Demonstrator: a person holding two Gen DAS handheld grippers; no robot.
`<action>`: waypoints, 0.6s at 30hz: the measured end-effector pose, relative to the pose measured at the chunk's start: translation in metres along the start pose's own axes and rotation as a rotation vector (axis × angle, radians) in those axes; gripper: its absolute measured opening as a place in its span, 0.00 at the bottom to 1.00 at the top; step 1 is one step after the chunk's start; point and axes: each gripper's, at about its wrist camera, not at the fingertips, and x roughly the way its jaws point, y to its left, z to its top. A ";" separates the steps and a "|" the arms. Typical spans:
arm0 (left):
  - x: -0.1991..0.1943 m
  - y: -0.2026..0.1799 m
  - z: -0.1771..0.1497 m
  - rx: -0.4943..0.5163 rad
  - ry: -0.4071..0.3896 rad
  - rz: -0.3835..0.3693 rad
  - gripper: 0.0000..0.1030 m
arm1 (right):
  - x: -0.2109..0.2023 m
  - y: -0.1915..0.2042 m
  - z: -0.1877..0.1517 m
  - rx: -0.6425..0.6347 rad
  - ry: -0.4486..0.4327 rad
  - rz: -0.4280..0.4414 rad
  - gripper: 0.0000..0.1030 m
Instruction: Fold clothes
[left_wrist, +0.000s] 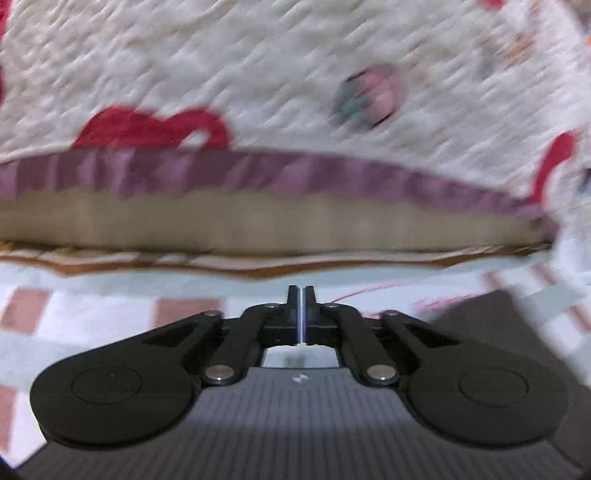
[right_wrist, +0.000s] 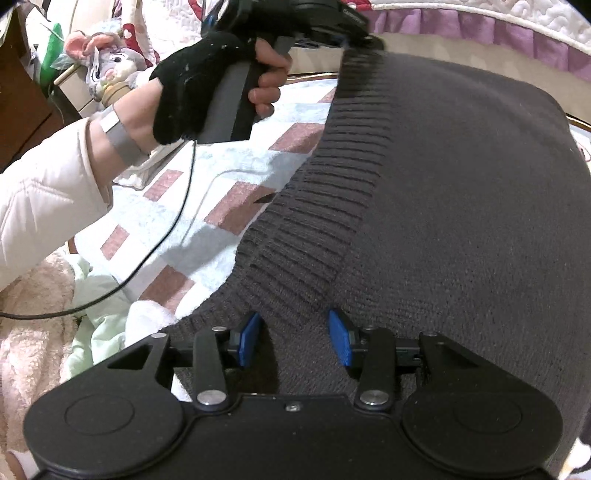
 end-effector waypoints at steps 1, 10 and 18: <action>-0.003 0.006 -0.003 -0.041 0.006 -0.028 0.00 | 0.000 0.000 -0.001 0.002 0.001 -0.002 0.47; -0.061 -0.021 -0.008 -0.046 -0.009 -0.421 0.15 | 0.001 0.000 -0.002 0.015 0.003 -0.002 0.47; -0.037 -0.064 -0.059 0.248 0.069 -0.117 0.39 | 0.002 -0.001 0.002 0.033 0.011 -0.006 0.51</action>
